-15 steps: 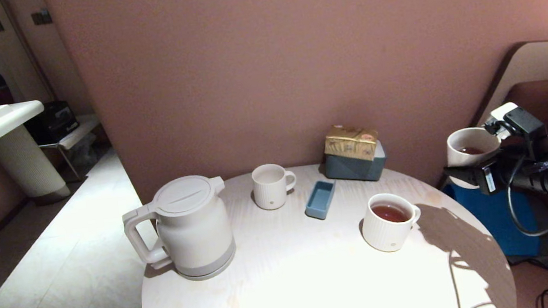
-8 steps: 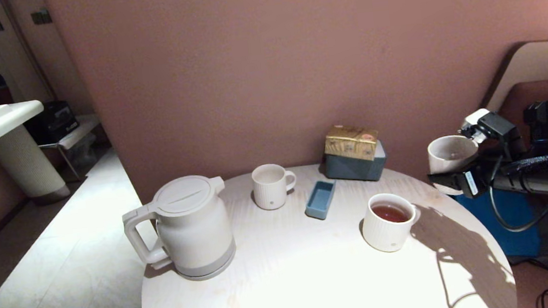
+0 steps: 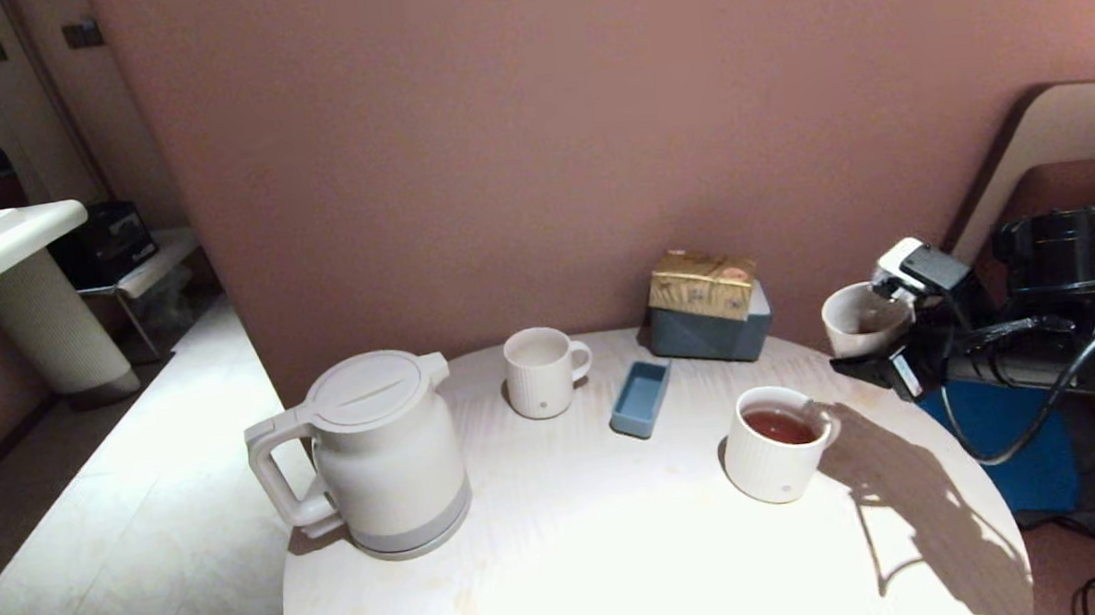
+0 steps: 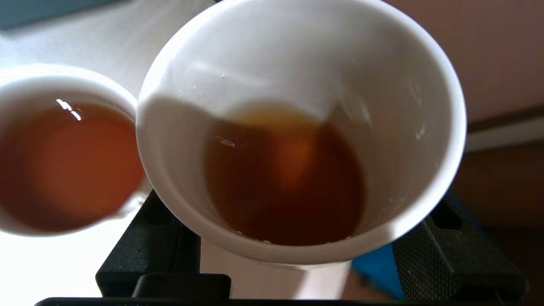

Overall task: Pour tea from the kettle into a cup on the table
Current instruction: Pour water into another cup

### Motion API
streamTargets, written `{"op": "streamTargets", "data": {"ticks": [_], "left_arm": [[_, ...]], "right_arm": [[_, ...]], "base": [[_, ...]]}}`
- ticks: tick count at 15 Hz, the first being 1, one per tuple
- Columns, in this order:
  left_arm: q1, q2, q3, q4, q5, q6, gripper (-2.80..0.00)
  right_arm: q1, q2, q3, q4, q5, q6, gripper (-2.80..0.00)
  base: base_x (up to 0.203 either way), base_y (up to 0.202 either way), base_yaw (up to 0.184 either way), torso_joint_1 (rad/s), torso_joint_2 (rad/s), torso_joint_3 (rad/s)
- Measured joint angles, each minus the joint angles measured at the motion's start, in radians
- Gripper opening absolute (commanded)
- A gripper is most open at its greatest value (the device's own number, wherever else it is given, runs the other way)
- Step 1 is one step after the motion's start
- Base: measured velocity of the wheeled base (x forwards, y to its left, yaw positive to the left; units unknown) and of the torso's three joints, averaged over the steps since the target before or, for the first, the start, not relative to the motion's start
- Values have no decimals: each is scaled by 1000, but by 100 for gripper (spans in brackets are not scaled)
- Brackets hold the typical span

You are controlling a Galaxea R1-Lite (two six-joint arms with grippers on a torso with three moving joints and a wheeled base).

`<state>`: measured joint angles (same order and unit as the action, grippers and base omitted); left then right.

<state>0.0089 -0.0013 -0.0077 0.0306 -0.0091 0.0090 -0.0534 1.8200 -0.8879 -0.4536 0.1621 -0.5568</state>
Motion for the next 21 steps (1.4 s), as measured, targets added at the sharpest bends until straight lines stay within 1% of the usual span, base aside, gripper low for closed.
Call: {"op": "streamTargets", "data": {"ticks": [1, 4, 6, 7, 9, 12, 17, 21], "left_arm": [[0, 0, 0, 0, 0, 0, -280], [0, 0, 0, 0, 0, 0, -280], [0, 0, 0, 0, 0, 0, -280], [0, 0, 0, 0, 0, 0, -280], [0, 0, 0, 0, 0, 0, -280], [0, 0, 0, 0, 0, 0, -280], [0, 0, 0, 0, 0, 0, -280], [0, 0, 0, 0, 0, 0, -280]], "right_arm": [[3, 7, -10, 0, -11, -48, -280], [26, 23, -34, 1, -46, -138, -280], [33, 28, -47, 1, -56, -239, -280], [43, 30, -59, 2, -72, -274, -280], [70, 36, -68, 3, -127, -298, -280], [80, 45, -70, 0, -163, -382, -280], [100, 51, -63, -2, -177, -438, -280], [113, 52, -42, -3, -182, -436, -280]], "base": [[0, 0, 0, 0, 0, 0], [0, 0, 0, 0, 0, 0], [0, 0, 0, 0, 0, 0], [0, 0, 0, 0, 0, 0], [0, 0, 0, 0, 0, 0], [0, 0, 0, 0, 0, 0], [0, 0, 0, 0, 0, 0], [0, 0, 0, 0, 0, 0]]}}
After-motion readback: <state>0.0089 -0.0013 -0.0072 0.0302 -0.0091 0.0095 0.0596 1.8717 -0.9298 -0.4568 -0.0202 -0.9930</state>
